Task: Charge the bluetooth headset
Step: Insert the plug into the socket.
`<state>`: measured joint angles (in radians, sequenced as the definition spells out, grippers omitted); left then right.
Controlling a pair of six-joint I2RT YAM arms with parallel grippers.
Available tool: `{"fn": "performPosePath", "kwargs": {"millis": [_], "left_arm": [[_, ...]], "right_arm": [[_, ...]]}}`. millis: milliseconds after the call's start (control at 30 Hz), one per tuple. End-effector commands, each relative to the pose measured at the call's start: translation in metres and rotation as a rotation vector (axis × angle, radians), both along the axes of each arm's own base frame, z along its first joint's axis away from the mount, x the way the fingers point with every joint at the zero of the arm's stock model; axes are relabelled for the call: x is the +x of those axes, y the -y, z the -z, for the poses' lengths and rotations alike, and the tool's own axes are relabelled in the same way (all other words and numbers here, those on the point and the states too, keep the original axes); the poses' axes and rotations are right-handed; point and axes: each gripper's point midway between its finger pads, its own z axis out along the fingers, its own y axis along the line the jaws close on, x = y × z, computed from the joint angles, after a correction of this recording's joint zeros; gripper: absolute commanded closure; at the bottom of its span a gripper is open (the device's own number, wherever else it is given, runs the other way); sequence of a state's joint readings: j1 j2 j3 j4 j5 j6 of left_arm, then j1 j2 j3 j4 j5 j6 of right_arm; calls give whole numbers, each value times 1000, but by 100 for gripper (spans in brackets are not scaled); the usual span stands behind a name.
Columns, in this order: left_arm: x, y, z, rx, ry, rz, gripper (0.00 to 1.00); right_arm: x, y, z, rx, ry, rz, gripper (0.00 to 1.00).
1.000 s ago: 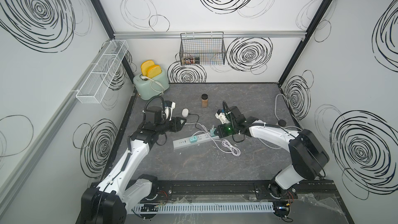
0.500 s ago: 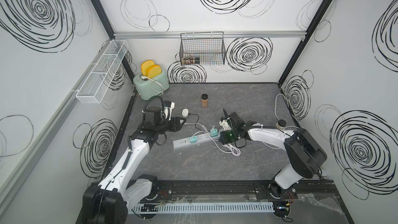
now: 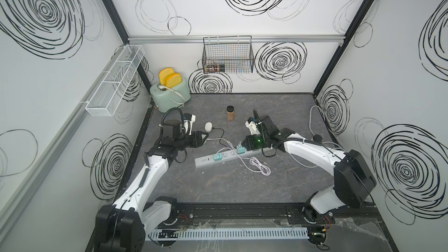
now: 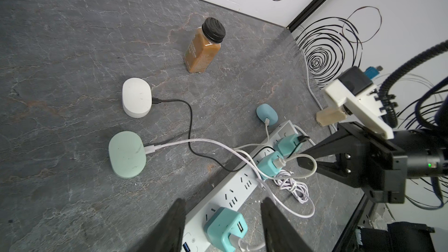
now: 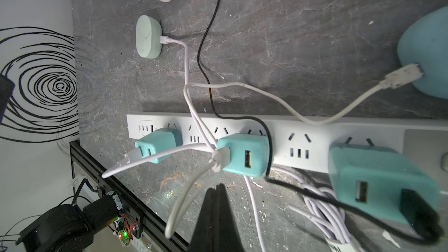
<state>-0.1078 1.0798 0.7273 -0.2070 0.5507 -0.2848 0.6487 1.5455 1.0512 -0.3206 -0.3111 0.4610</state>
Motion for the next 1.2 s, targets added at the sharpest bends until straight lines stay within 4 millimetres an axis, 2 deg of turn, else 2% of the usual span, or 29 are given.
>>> {"fn": "performPosePath", "kwargs": {"millis": [0, 100, 433, 533, 667, 800, 933, 1033, 1167], "left_arm": [[2, 0, -6, -14, 36, 4, 46], [2, -1, -6, -15, 36, 4, 46], [2, -2, -5, -19, 32, 4, 46], [1, -2, -4, -15, 29, 1, 46], [1, -3, -4, -12, 33, -1, 46], [1, -3, -4, -11, 30, -4, 46], [2, -4, -4, -3, 36, -5, 46], [2, -4, -6, 5, 42, -8, 46], [0, -1, -3, 24, 40, 1, 46]], "right_arm": [[11, 1, 3, 0, -14, 58, 100], [6, 3, 14, -22, -46, 57, 100], [-21, 21, 70, -91, -154, 66, 100], [-27, 25, 74, -101, -166, 61, 100], [-25, 26, 57, -89, -128, 60, 100], [-19, 15, 14, -31, -25, 7, 99], [-15, 11, -20, -46, 134, -128, 61], [-10, 9, -35, -82, 275, -273, 42], [3, 14, -40, -201, 486, -430, 34]]}}
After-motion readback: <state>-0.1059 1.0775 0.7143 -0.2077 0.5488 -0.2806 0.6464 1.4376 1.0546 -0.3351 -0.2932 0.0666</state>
